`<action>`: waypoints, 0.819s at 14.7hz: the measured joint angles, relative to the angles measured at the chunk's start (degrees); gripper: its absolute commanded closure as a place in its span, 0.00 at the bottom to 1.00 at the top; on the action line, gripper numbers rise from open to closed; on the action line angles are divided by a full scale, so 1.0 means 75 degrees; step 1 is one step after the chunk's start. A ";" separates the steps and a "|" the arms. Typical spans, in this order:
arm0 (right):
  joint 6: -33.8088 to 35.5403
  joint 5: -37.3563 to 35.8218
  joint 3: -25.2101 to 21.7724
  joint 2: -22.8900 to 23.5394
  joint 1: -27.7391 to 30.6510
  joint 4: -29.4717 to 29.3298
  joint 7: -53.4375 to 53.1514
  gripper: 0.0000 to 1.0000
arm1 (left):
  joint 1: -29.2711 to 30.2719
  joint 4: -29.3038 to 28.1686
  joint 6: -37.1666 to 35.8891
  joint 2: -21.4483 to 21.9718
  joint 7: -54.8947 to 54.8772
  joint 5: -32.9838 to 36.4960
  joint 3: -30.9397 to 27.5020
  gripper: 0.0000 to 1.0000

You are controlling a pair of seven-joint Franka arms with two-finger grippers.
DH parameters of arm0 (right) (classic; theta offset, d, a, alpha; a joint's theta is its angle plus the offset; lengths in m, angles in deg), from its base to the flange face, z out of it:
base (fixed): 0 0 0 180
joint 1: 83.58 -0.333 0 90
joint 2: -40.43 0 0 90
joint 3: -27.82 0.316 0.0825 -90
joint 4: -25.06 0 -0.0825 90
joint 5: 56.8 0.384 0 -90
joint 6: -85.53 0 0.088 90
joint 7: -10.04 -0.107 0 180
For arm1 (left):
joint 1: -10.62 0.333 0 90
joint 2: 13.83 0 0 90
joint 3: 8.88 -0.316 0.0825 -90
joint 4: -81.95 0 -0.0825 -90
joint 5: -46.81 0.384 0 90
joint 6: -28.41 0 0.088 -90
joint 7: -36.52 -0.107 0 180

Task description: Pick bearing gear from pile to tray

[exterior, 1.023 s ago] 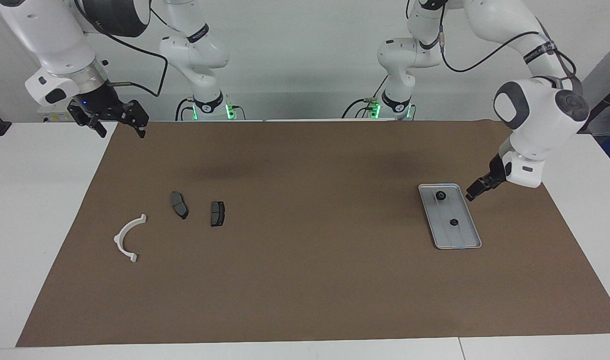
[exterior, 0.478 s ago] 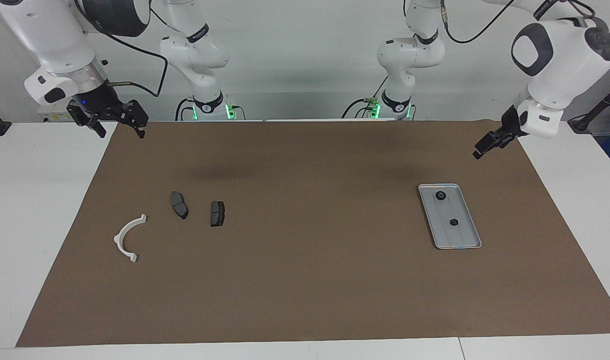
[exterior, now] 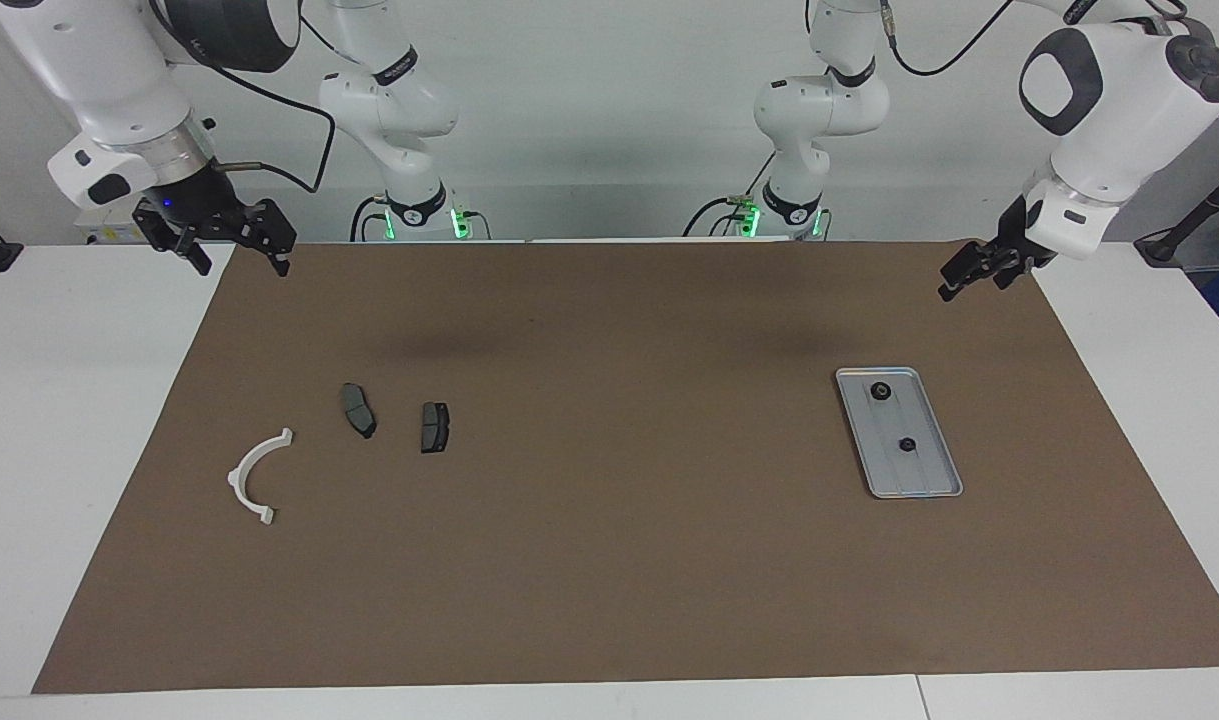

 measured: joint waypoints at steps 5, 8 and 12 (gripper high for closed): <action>0.0000 0.0000 0.0001 0.0000 0.0000 0.0000 0.0000 0.00 | -0.0031 0.0438 0.0023 -0.0267 -0.0015 0.0000 0.0041 0.00; 0.0000 0.0000 0.0001 0.0000 0.0000 0.0000 0.0000 0.00 | -0.0031 0.0467 -0.0002 -0.0267 -0.0019 0.0000 0.0042 0.00; 0.0000 0.0001 0.0001 -0.0001 0.0000 0.0000 0.0000 0.00 | -0.0031 0.0492 -0.0020 -0.0267 -0.0026 0.0109 0.0051 0.00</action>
